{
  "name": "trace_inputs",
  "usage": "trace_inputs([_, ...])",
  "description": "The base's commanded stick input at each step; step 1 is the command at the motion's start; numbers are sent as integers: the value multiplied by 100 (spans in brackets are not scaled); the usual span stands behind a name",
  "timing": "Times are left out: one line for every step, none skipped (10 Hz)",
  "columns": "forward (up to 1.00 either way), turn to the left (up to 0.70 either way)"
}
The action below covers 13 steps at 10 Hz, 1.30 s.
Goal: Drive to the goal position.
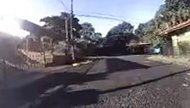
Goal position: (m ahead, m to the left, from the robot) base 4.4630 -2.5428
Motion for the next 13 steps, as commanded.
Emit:
trace_inputs([70, -26])
trace_inputs([70, -35])
trace_inputs([70, -35])
trace_inputs([70, -35])
trace_inputs([70, -35])
trace_inputs([70, -35])
trace_inputs([70, -35])
trace_inputs([70, -35])
trace_inputs([70, -35])
trace_inputs([70, -7])
trace_inputs([70, 0])
trace_inputs([70, 0])
trace_inputs([70, 0])
